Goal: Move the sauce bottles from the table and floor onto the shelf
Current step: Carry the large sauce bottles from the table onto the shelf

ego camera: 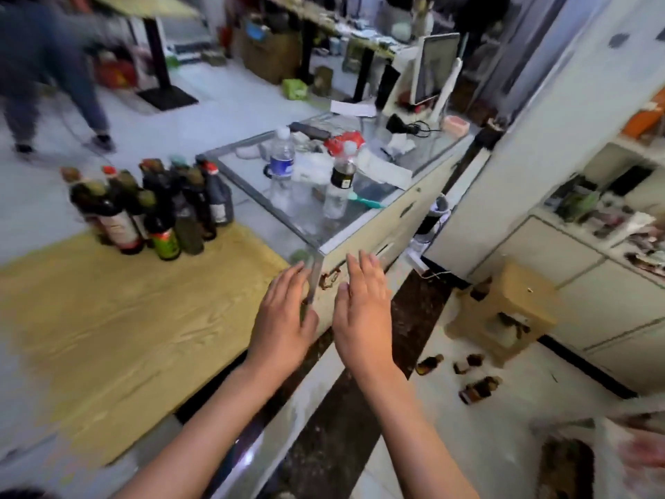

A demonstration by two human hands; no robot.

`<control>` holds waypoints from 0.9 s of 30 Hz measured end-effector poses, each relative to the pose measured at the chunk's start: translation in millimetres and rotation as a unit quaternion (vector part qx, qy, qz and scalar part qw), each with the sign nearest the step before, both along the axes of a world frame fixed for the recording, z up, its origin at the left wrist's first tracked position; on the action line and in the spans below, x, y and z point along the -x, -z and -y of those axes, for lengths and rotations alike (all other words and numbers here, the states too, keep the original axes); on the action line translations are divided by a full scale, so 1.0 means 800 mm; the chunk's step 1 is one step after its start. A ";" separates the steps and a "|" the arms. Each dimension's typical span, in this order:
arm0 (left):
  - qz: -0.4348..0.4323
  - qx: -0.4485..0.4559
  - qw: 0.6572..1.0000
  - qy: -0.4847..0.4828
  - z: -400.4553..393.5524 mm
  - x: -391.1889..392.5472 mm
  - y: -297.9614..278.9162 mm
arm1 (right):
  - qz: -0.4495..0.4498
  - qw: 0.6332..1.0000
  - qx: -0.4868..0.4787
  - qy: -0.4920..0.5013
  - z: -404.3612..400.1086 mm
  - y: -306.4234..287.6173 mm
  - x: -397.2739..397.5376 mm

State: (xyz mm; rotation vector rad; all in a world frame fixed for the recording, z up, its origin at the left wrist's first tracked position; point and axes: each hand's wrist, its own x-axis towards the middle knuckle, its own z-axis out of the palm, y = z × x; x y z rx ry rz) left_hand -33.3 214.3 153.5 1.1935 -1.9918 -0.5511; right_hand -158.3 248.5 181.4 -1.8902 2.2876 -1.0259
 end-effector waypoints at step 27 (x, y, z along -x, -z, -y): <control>0.008 -0.202 0.909 -0.365 0.298 -0.153 0.080 | 0.192 0.909 -0.195 -0.315 0.441 0.111 -0.145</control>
